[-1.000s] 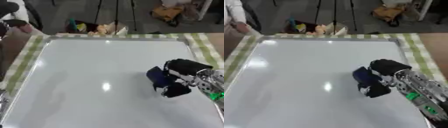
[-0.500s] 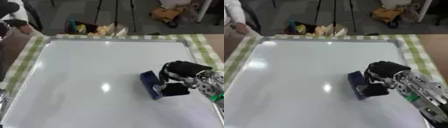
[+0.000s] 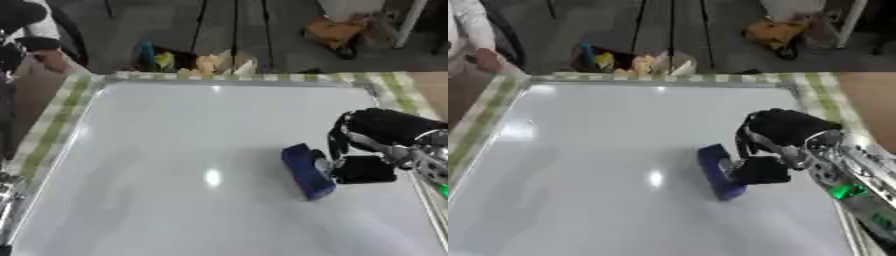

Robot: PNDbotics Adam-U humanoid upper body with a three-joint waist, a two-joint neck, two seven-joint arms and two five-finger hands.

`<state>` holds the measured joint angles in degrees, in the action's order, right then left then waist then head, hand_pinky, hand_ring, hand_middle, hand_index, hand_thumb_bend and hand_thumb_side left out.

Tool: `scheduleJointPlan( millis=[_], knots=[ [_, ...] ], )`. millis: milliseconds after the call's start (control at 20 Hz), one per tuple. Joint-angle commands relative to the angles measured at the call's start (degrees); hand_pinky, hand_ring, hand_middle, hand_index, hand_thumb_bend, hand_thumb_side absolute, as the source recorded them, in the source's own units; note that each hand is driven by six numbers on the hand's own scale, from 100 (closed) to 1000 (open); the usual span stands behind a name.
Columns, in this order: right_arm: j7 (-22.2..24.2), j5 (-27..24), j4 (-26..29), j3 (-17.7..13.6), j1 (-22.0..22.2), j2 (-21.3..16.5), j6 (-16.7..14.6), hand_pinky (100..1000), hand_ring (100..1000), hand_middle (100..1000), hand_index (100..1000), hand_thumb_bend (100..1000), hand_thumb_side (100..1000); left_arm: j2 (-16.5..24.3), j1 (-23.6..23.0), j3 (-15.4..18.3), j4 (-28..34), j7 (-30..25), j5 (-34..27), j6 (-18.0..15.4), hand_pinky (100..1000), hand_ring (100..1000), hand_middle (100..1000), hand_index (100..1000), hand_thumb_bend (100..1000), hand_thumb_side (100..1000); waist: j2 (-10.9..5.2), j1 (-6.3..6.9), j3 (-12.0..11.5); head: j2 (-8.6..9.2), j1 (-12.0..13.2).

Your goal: Wipe the whiteboard clean with a brush.

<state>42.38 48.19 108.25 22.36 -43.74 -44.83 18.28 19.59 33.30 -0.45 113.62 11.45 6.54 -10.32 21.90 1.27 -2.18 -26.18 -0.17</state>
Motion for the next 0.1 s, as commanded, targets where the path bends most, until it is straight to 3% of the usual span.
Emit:
scheduleJointPlan(
  millis=[50,100],
  knots=[
    [-0.71,-1.94,3.34,-2.48,-0.33,-2.32,1.53,472,662,476,561,100,998,1.12,0.88,0.41,0.97,0.35,0.28,0.03,684,805,691,813,100,976,-1.67,-0.06,0.16,-0.44,0.39],
    [-0.90,-2.42,4.08,-2.91,-0.15,-2.50,1.90,470,657,472,559,100,936,1.12,0.88,0.42,0.97,0.40,0.31,0.04,684,805,691,813,100,976,-1.72,-0.06,0.22,-0.44,0.44]
  ],
)
